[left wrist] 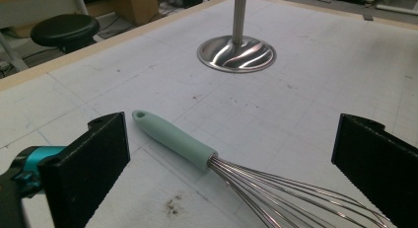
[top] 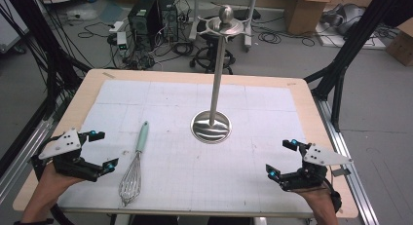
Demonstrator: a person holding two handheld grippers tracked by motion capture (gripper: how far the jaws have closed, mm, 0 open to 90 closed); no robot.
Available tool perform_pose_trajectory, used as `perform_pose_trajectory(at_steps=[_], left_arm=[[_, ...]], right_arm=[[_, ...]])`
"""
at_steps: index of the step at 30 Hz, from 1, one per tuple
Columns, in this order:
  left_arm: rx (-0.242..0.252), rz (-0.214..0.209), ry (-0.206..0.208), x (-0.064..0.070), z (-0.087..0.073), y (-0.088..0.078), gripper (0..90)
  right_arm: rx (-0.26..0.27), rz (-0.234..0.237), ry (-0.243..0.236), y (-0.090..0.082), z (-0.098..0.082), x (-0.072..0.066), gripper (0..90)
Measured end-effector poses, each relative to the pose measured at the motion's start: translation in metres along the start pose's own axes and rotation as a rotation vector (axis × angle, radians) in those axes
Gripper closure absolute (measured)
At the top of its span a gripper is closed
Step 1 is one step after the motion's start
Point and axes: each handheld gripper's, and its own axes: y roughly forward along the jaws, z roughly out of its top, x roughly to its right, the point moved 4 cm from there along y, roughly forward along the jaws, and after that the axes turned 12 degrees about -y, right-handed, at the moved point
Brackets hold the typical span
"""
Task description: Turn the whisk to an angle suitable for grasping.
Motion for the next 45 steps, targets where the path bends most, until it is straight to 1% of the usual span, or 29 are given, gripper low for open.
perform_pose_trajectory(at_steps=[5, 8, 10, 11, 14, 16, 18, 19, 20, 22, 23, 24, 25, 26, 27, 28, 29, 32, 35, 36, 37, 38, 40, 41, 43, 45], left_arm=[[0.001, -0.003, -0.003, 0.0, 0.0, 0.0, 1.8], [0.001, -0.012, -0.003, 0.001, 0.001, 0.001, 1.8], [-0.008, -0.024, 0.005, 0.003, 0.002, 0.001, 1.7], [-0.011, -0.032, 0.008, 0.005, 0.003, 0.001, 1.7], [-0.02, -0.059, 0.032, 0.009, 0.007, 0.002, 1.7], [-0.032, -0.065, 0.038, 0.01, 0.01, 0.003, 1.7], [-0.059, -0.078, 0.041, 0.011, 0.012, 0.007, 1.7], [-0.07, -0.079, 0.049, 0.012, 0.014, 0.008, 1.7], [-0.092, -0.09, 0.071, 0.014, 0.018, 0.012, 1.8], [-0.112, -0.093, 0.082, 0.015, 0.023, 0.017, 1.8], [-0.112, -0.093, 0.082, 0.015, 0.023, 0.017, 1.8], [-0.131, -0.092, 0.087, 0.015, 0.026, 0.02, 1.8], [-0.164, -0.092, 0.072, 0.014, 0.03, 0.026, 1.8], [-0.164, -0.092, 0.072, 0.014, 0.03, 0.026, 1.8], [-0.198, -0.098, 0.091, 0.014, 0.031, 0.031, 1.9], [-0.198, -0.098, 0.091, 0.014, 0.031, 0.031, 1.9], [-0.22, -0.1, 0.104, 0.014, 0.033, 0.036, 2.5], [-0.24, -0.12, 0.113, 0.014, 0.037, 0.042, 10.7], [-0.257, -0.125, 0.119, 0.014, 0.04, 0.048, 11.3], [-0.267, -0.131, 0.121, 0.015, 0.041, 0.051, 14.7], [-0.281, -0.142, 0.127, 0.015, 0.042, 0.053, 14.7], [-0.293, -0.157, 0.135, 0.015, 0.043, 0.055, 17.2], [-0.307, -0.178, 0.146, 0.016, 0.044, 0.06, 23.7], [-0.322, -0.189, 0.149, 0.017, 0.044, 0.062, 29.4], [-0.346, -0.199, 0.149, 0.017, 0.044, 0.067, 31.2], [-0.38, -0.204, 0.171, 0.016, 0.042, 0.072, 35.2]], right_arm=[[0.001, 0.011, -0.004, 0.001, 0.001, 0.002, 0.4], [0.002, 0.018, -0.003, 0.003, 0.001, 0.002, 0.4], [-0.002, 0.023, -0.002, 0.004, 0.0, 0.001, 0.4], [-0.005, 0.033, -0.004, 0.004, 0.0, 0.0, 0.4], [-0.017, 0.039, -0.002, 0.005, -0.001, -0.001, 0.4], [-0.017, 0.044, -0.002, 0.005, -0.002, -0.001, 0.4], [-0.012, 0.045, 0.01, 0.006, -0.003, 0.001, 0.4], [-0.01, 0.045, 0.009, 0.006, -0.003, 0.001, 0.4], [-0.011, 0.046, 0.01, 0.007, -0.003, 0.002, 0.4], [-0.01, 0.048, 0.012, 0.008, -0.003, 0.002, 0.4], [-0.01, 0.048, 0.012, 0.008, -0.003, 0.002, 0.4], [-0.013, 0.052, 0.013, 0.008, -0.004, 0.002, 0.4], [-0.016, 0.06, 0.011, 0.01, -0.004, 0.002, 0.4], [-0.016, 0.06, 0.011, 0.01, -0.004, 0.002, 0.4], [-0.018, 0.065, 0.013, 0.011, -0.004, 0.001, 0.4], [-0.016, 0.065, 0.013, 0.011, -0.004, 0.002, 0.4], [-0.018, 0.065, 0.013, 0.011, -0.004, 0.002, 0.4], [-0.019, 0.068, 0.015, 0.012, -0.004, 0.001, 0.4], [-0.019, 0.069, 0.013, 0.012, -0.005, 0.002, 0.4], [-0.019, 0.068, 0.01, 0.011, -0.005, 0.002, 0.4], [-0.019, 0.068, 0.01, 0.011, -0.005, 0.002, 0.4], [-0.019, 0.069, 0.016, 0.01, -0.004, 0.001, 0.4], [-0.016, 0.067, 0.017, 0.009, -0.004, 0.002, 0.4], [-0.012, 0.062, 0.018, 0.008, -0.004, 0.002, 0.4], [-0.012, 0.062, 0.019, 0.007, -0.004, 0.002, 0.4], [-0.011, 0.063, 0.018, 0.007, -0.004, 0.002, 0.4]])
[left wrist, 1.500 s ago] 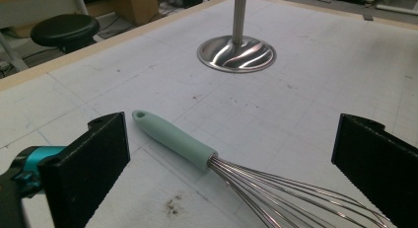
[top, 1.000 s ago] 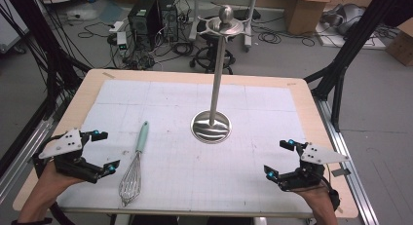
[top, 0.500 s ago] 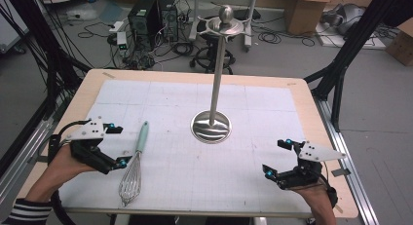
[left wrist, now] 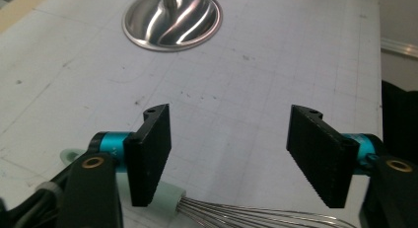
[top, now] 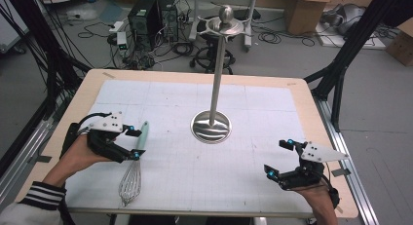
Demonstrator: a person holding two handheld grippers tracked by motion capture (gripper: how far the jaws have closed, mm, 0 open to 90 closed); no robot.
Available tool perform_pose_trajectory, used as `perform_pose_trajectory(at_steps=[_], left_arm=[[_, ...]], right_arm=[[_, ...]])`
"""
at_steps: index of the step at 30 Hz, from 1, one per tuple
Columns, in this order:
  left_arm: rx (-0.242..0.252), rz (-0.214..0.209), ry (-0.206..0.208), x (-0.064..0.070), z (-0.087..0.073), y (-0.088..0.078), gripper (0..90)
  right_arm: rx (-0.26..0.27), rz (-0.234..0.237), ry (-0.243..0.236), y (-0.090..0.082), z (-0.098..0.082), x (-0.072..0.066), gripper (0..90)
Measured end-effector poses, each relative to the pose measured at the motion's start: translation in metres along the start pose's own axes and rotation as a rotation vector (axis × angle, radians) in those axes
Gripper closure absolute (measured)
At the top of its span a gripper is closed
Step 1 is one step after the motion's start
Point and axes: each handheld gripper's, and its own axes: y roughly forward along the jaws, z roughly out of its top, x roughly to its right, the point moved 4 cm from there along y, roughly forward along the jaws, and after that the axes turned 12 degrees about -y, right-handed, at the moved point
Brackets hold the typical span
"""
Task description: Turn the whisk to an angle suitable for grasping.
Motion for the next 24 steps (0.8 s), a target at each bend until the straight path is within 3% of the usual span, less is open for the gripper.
perform_pose_trajectory(at_steps=[4, 9, 19, 24], left_arm=[[-0.049, -0.001, 0.032, -0.003, -0.002, 0.011, 46.6], [-0.116, 0.004, 0.042, -0.007, -0.006, 0.023, 57.0], [-0.227, -0.025, 0.027, -0.012, -0.013, 0.039, 86.1], [-0.273, -0.027, 0.03, -0.013, -0.016, 0.043, 89.7]], right_arm=[[0.002, 0.003, 0.0, 0.0, 0.0, 0.0, 0.4], [0.007, 0.004, 0.003, -0.001, 0.001, -0.001, 0.4], [0.008, 0.01, 0.004, -0.001, 0.001, -0.001, 0.4], [0.005, 0.012, 0.005, 0.0, 0.0, -0.001, 0.4]])
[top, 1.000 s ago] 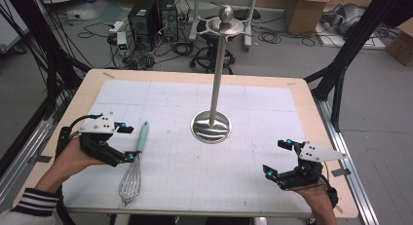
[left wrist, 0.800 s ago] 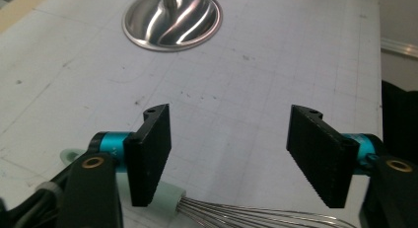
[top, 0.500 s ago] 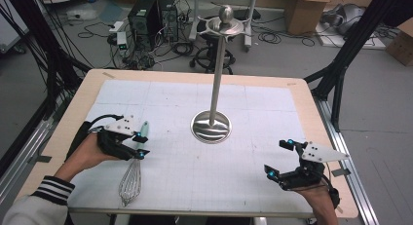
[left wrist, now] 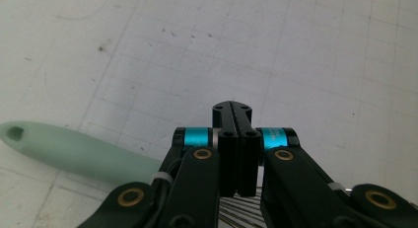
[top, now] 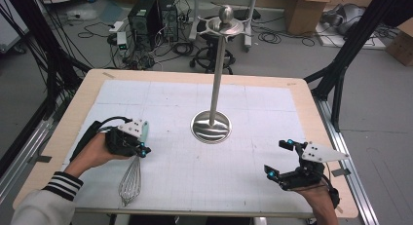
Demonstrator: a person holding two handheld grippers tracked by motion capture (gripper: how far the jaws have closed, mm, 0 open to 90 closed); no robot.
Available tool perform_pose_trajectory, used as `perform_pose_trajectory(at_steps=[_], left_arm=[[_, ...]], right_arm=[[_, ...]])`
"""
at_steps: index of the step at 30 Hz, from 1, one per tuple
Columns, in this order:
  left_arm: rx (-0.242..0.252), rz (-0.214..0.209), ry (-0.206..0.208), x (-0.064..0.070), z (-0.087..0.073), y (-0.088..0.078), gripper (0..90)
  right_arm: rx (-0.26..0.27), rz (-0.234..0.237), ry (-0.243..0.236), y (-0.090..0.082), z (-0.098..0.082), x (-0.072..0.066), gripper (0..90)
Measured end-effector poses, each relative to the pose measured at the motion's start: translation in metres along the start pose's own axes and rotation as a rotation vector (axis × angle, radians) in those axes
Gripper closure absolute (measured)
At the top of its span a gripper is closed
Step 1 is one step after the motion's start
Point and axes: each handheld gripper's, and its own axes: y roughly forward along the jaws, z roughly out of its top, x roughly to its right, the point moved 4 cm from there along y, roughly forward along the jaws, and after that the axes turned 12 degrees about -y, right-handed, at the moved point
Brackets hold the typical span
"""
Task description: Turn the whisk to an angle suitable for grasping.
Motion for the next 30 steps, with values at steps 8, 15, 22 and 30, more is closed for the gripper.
perform_pose_trajectory(at_steps=[8, 15, 22, 30], left_arm=[[-0.082, 0.03, 0.018, 0.001, -0.004, 0.012, 89.8], [-0.139, 0.044, 0.027, 0.001, -0.007, 0.018, 89.8], [-0.184, 0.061, 0.033, 0.001, -0.011, 0.02, 89.7], [-0.196, 0.063, 0.023, 0.0, -0.014, 0.015, 89.7]], right_arm=[[-0.002, 0.005, -0.001, 0.001, 0.0, -0.001, 0.4], [-0.002, 0.006, -0.001, 0.002, 0.0, -0.001, 0.4], [-0.002, 0.008, -0.002, 0.002, -0.001, -0.001, 0.4], [-0.003, 0.008, -0.001, 0.002, -0.001, 0.0, 0.4]])
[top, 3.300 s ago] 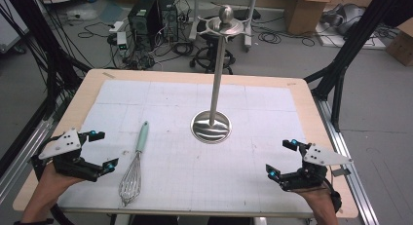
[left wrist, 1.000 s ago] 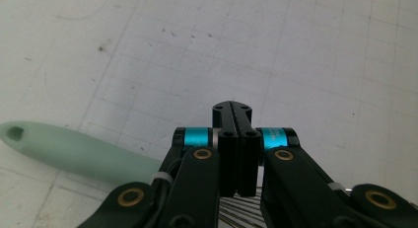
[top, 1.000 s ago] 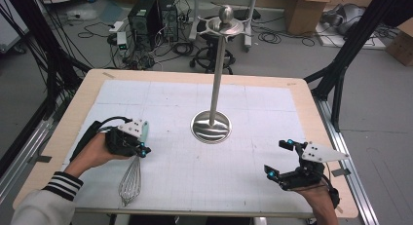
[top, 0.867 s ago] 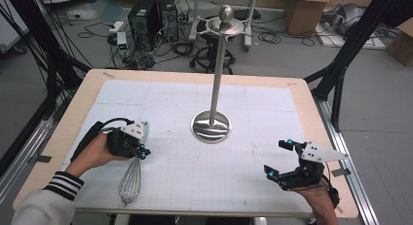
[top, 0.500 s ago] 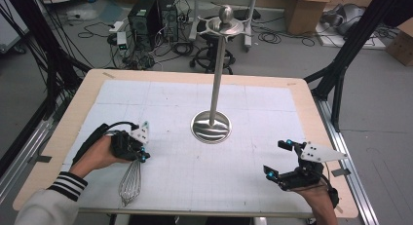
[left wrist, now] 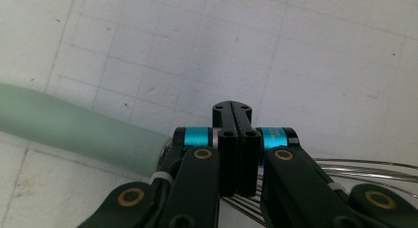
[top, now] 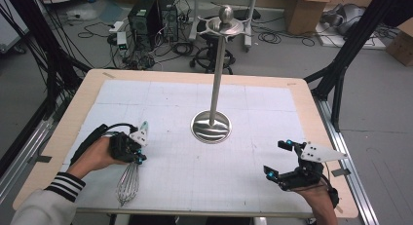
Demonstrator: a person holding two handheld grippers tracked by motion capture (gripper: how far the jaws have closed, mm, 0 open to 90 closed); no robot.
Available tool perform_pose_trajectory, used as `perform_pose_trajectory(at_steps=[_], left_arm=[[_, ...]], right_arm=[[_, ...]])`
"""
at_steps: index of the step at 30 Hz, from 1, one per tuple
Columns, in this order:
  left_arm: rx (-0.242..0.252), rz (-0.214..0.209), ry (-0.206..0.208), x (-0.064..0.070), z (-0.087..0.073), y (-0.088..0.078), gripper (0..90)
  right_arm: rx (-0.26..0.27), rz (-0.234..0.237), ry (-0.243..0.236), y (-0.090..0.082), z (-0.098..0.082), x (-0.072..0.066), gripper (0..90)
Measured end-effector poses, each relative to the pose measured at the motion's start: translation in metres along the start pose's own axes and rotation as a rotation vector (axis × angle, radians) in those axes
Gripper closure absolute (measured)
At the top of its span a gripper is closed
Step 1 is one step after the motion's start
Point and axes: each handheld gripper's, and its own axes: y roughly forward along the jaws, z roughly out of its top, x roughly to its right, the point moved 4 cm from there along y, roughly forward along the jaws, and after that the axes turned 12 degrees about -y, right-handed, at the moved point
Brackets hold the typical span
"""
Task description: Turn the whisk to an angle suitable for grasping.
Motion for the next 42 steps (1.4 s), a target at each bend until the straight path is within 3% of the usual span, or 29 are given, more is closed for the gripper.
perform_pose_trajectory(at_steps=[14, 42], left_arm=[[-0.03, 0.02, -0.024, -0.005, -0.013, -0.007, 89.7], [-0.073, 0.098, -0.077, -0.025, -0.047, -0.022, 89.7]], right_arm=[[-0.002, 0.002, 0.002, -0.001, 0.0, 0.0, 0.4], [-0.01, 0.005, 0.012, 0.0, 0.0, 0.0, 0.5]])
